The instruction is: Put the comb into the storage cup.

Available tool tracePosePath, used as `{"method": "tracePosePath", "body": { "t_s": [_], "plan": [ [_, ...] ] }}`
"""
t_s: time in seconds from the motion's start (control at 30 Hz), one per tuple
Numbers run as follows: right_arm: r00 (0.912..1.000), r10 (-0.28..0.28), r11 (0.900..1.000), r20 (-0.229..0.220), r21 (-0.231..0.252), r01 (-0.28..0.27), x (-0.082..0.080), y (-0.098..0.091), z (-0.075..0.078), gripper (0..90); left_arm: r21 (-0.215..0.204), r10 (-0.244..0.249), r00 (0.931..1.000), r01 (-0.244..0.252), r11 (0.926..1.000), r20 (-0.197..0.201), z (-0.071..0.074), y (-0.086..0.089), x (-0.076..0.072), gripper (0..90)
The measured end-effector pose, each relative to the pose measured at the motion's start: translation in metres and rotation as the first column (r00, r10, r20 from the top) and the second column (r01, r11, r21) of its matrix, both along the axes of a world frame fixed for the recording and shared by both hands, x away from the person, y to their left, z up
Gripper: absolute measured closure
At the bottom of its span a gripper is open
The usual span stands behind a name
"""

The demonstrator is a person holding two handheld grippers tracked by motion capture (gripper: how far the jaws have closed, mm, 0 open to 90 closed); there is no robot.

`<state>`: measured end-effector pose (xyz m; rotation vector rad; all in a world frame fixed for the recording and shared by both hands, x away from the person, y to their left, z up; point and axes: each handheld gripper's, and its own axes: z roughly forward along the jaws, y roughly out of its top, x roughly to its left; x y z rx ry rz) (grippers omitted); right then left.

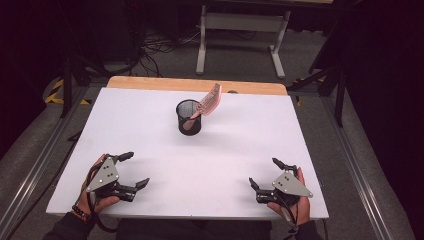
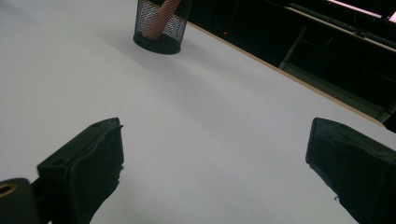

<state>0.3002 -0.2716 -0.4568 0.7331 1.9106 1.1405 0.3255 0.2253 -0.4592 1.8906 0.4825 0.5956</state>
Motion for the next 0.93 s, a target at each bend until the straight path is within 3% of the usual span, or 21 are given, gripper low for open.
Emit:
{"method": "tracePosePath", "body": {
  "t_s": [0.93],
  "plan": [
    [0.9999,0.01,0.9999,-0.001,0.003,-0.01,0.0019,0.0011,-0.0015,5.6,-0.006,0.014,0.9998,-0.014,0.9999,-0.011,-0.0006,0.0022,0.0045,5.7]
  ]
}}
